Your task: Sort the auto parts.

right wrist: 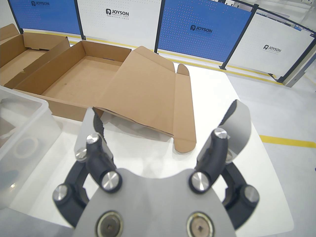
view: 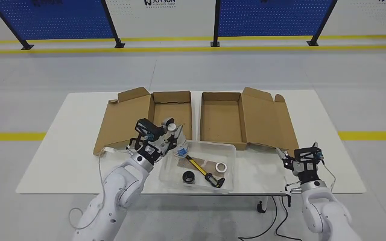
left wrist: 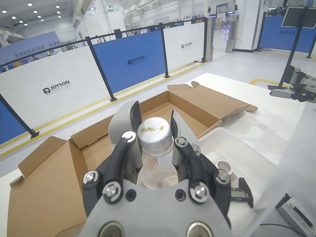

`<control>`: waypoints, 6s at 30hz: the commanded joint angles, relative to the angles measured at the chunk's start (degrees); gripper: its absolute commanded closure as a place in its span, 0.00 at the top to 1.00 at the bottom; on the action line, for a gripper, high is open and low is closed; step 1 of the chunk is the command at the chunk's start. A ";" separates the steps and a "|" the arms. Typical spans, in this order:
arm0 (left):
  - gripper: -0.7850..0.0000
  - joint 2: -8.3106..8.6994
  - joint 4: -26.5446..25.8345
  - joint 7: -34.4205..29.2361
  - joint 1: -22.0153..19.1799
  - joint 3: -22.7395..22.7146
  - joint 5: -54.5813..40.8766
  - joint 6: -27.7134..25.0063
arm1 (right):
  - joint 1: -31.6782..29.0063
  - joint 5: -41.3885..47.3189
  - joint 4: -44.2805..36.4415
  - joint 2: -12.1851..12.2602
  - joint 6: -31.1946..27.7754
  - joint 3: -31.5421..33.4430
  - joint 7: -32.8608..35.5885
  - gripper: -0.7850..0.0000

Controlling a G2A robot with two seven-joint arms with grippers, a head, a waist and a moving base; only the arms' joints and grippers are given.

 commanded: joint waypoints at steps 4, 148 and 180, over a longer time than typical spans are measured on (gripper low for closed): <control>0.00 -0.63 0.63 0.03 -2.99 1.79 2.79 5.79 | 0.00 0.00 0.00 0.00 0.00 0.00 0.00 1.00; 1.00 -5.74 7.98 -37.74 -11.96 2.68 -4.38 -23.93 | 0.00 0.00 0.00 0.00 0.00 0.00 0.00 1.00; 1.00 -4.50 5.80 -68.61 -12.83 2.85 -35.06 -6.75 | 0.00 0.00 0.00 0.00 0.00 0.00 0.00 1.00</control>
